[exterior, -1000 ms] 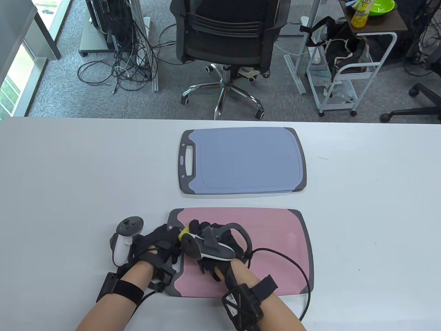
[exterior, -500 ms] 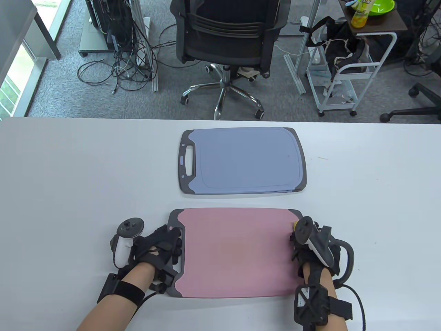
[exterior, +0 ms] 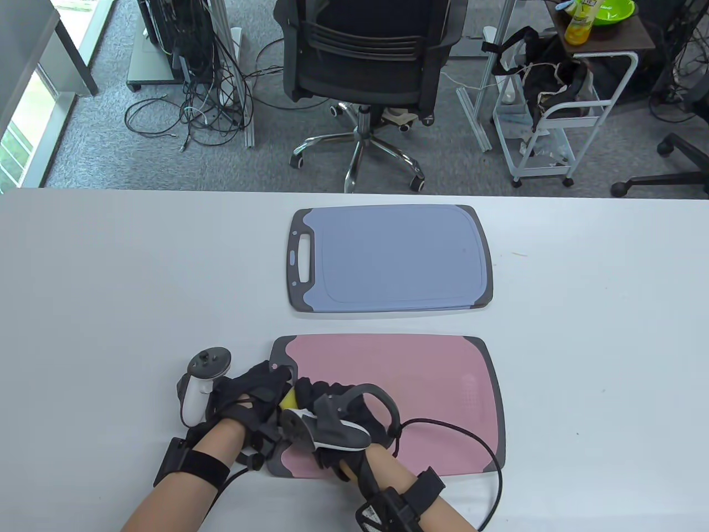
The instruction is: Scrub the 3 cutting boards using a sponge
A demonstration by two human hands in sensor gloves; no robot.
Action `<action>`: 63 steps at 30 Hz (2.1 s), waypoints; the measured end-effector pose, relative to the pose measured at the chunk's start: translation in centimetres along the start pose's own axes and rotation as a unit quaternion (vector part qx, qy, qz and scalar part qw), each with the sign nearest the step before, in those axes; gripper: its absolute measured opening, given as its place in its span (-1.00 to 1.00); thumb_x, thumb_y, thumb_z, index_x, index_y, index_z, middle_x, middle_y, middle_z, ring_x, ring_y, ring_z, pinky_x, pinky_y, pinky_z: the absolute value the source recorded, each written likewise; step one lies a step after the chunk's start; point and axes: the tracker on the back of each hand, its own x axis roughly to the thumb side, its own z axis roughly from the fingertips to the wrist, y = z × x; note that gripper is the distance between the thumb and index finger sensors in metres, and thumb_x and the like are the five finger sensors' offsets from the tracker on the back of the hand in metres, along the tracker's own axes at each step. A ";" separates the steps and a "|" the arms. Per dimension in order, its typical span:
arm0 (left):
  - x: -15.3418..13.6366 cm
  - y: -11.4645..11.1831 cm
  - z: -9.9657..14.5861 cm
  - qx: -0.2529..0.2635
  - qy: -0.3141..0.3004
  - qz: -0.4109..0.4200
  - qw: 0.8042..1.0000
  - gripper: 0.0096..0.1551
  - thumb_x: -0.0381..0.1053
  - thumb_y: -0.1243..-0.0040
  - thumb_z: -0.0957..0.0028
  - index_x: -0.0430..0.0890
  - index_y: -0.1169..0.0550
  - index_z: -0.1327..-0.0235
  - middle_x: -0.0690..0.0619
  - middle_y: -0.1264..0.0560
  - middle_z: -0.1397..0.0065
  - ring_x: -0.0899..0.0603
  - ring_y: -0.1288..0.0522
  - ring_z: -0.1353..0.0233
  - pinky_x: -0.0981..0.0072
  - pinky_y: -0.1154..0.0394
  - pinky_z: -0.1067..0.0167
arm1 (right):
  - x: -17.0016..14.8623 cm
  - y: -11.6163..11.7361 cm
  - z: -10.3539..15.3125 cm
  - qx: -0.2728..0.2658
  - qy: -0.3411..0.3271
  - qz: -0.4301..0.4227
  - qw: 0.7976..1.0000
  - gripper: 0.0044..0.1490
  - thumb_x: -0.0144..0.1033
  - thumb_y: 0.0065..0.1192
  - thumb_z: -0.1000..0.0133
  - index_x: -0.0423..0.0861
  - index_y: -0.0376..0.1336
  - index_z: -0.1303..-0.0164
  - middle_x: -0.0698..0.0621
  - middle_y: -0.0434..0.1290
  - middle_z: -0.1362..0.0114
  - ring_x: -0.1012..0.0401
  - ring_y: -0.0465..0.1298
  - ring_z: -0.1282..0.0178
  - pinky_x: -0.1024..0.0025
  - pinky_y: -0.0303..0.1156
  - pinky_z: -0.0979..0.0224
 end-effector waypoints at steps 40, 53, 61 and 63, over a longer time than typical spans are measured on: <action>0.1 0.0 -0.1 0.001 -0.003 -0.015 1.000 -0.39 0.29 -0.09 -0.25 -0.09 -0.42 -0.35 0.20 -0.62 -0.07 0.24 -0.75 0.17 0.40 -0.81 0.17 | -21.6 4.3 12.3 0.056 0.399 -0.039 0.915 -0.06 0.22 0.14 -0.10 -0.19 0.21 -0.52 -0.09 0.47 -0.21 0.09 0.57 0.01 0.09 0.50 -0.14; 0.1 0.0 -0.1 -0.004 -0.002 -0.012 1.000 -0.39 0.29 -0.09 -0.25 -0.09 -0.42 -0.36 0.20 -0.62 -0.07 0.23 -0.75 0.16 0.39 -0.81 0.15 | 3.4 -0.1 2.2 0.002 -0.069 -0.032 0.997 -0.04 0.27 0.10 -0.09 -0.18 0.19 -0.52 -0.09 0.47 -0.20 0.11 0.57 0.02 0.12 0.51 -0.15; 0.2 0.0 0.0 -0.006 -0.003 -0.012 1.000 -0.39 0.29 -0.09 -0.25 -0.09 -0.42 -0.36 0.19 -0.62 -0.08 0.23 -0.75 0.16 0.38 -0.81 0.15 | -6.0 1.4 5.3 0.031 0.098 0.004 0.995 -0.06 0.26 0.08 -0.09 -0.13 0.18 -0.54 -0.05 0.46 -0.23 0.12 0.57 0.00 0.12 0.51 -0.16; 0.2 0.0 0.0 -0.005 -0.003 -0.014 1.000 -0.39 0.29 -0.09 -0.25 -0.09 -0.42 -0.36 0.20 -0.62 -0.08 0.23 -0.75 0.16 0.39 -0.81 0.16 | -12.2 2.6 8.1 0.037 0.203 -0.018 0.978 -0.06 0.26 0.08 -0.09 -0.13 0.18 -0.54 -0.05 0.46 -0.23 0.12 0.57 0.00 0.12 0.51 -0.15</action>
